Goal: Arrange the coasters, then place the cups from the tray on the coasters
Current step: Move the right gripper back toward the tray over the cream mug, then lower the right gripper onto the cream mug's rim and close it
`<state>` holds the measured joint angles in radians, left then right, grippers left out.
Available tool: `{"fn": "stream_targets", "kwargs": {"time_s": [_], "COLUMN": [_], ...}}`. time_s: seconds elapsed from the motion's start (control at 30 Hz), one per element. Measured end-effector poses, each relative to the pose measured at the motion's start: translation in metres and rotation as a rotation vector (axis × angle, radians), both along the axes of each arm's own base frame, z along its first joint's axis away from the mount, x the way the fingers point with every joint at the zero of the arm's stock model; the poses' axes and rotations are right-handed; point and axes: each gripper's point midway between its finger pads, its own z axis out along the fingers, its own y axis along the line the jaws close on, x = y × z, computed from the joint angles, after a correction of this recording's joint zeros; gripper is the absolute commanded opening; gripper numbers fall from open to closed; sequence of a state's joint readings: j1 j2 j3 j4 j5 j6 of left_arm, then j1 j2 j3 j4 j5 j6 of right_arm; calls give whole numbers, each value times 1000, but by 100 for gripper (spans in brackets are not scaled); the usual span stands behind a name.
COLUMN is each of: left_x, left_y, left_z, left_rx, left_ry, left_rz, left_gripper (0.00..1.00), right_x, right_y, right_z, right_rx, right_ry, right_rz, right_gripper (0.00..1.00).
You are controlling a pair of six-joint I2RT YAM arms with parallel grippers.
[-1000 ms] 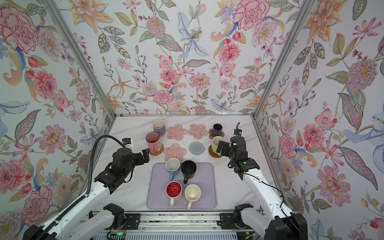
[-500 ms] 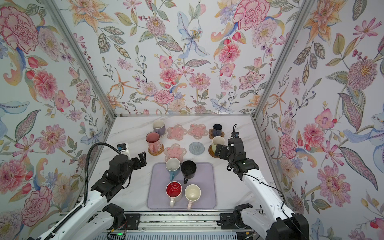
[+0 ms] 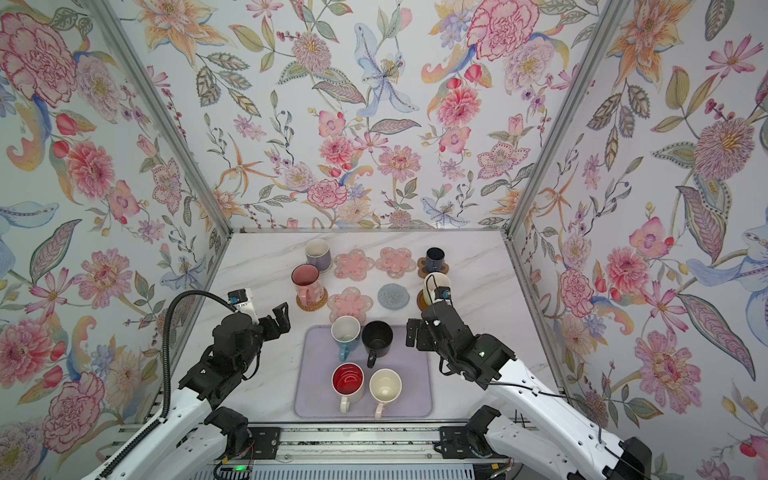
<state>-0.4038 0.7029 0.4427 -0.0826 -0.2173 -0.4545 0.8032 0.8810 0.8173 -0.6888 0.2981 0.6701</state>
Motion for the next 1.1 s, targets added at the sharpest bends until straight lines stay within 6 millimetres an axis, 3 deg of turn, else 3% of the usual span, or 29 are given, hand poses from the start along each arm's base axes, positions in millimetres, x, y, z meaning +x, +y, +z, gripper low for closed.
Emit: {"fn": "stream_targets", "kwargs": {"time_s": [0.53, 1.1], "left_x": [-7, -10], "left_y": [3, 5], "left_z": [-5, -6], "left_rx": [-35, -67], "left_ry": [-12, -26], "left_rz": [13, 21], "left_gripper": [99, 99], "right_x": [-87, -152], "right_y": [55, 76], "right_z": [-23, -57], "right_rx": [51, -8], "right_ry": [143, 235], "right_rz": [111, 201], "right_gripper": [99, 99]}}
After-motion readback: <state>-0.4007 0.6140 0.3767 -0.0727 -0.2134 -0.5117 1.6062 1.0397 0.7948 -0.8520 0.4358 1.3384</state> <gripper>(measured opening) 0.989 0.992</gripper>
